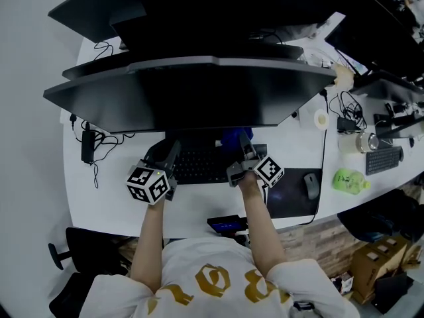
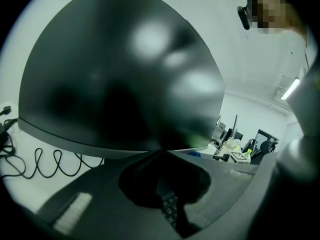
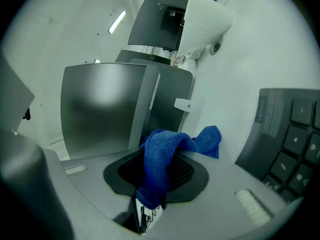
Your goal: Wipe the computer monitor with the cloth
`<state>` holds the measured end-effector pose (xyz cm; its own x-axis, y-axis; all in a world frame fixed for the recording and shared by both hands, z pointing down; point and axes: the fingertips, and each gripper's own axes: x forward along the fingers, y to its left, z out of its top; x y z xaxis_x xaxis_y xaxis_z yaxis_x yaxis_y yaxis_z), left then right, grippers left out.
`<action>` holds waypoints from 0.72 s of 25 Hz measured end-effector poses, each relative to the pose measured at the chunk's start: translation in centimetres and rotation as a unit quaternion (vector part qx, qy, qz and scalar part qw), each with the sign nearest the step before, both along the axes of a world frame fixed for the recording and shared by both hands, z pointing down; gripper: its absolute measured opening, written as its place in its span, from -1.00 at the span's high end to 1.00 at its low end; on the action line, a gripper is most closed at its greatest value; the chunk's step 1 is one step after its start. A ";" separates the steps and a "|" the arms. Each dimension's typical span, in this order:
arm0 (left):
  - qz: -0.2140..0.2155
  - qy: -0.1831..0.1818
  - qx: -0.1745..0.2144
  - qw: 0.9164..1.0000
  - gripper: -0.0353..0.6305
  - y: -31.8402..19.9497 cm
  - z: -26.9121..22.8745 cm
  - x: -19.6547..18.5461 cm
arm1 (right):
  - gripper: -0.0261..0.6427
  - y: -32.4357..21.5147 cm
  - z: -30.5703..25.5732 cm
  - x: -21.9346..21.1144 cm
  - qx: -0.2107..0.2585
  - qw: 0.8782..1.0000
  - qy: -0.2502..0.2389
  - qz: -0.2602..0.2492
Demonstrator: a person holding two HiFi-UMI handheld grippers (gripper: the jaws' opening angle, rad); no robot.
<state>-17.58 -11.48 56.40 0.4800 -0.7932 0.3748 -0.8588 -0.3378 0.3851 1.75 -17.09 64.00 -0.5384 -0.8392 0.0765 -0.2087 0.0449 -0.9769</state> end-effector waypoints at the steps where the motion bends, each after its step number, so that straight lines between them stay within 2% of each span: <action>1: -0.001 0.003 -0.001 1.000 0.89 0.0 0.1 -0.3 | 0.57 0.1 0.0 -0.4 -0.002 1.000 -0.001 0.000; 7: 0.002 0.019 -0.005 1.000 0.89 0.1 0.7 -2.0 | 0.56 0.5 -0.1 -3.1 -0.004 1.000 -0.007 0.000; 18: 0.004 0.042 -0.008 0.999 0.89 -0.3 1.4 -4.7 | 0.56 1.1 -0.1 -6.9 0.006 1.000 0.020 -0.005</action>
